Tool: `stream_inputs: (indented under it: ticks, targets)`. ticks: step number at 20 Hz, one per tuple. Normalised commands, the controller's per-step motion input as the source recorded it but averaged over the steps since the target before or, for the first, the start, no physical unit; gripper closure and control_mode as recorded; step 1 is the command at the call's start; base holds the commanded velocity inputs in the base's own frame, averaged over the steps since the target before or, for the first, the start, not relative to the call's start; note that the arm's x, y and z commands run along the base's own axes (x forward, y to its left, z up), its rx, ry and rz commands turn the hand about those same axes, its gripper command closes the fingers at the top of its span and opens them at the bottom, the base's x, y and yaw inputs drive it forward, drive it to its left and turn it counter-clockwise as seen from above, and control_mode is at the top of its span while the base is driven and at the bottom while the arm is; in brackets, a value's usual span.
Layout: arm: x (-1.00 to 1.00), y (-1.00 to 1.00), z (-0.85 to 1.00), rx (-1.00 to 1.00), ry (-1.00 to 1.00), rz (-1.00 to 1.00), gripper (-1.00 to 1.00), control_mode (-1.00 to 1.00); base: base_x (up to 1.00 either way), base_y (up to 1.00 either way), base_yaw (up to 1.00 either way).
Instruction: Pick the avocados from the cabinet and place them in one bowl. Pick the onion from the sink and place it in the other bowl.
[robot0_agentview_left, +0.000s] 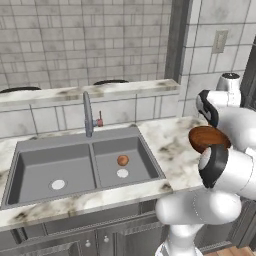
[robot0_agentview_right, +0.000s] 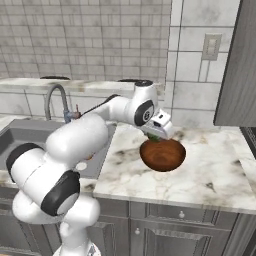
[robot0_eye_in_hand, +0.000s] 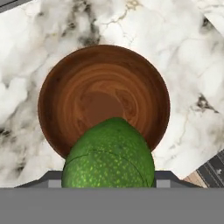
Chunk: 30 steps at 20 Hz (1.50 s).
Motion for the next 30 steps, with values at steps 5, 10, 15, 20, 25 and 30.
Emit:
stream_inputs:
  ticks: [5, 10, 15, 20, 25, 30]
  targets:
    - [0.45, -0.22, -0.47, 0.07, 0.15, 0.0, 1.0, -1.0, 0.0, 0.0, 0.0]
    - [0.32, -0.07, -0.6, 0.08, 0.14, 0.0, 1.0, -1.0, 0.0, 0.0, 0.0]
    - [0.17, -0.15, -0.62, 0.05, 0.1, 0.0, 1.0, -1.0, 0.0, 0.0, 0.0]
    - [0.14, -0.25, -0.53, 0.01, 0.05, 0.0, 1.0, -1.0, 0.0, 0.0, 0.0]
    - [0.27, -0.15, -0.49, 0.0, 0.04, 0.02, 1.0, -1.0, 0.0, 0.0, 0.0]
    - [0.3, -0.01, -0.23, 0.04, 0.0, 0.07, 1.0, -1.0, 0.0, 0.0, 0.0]
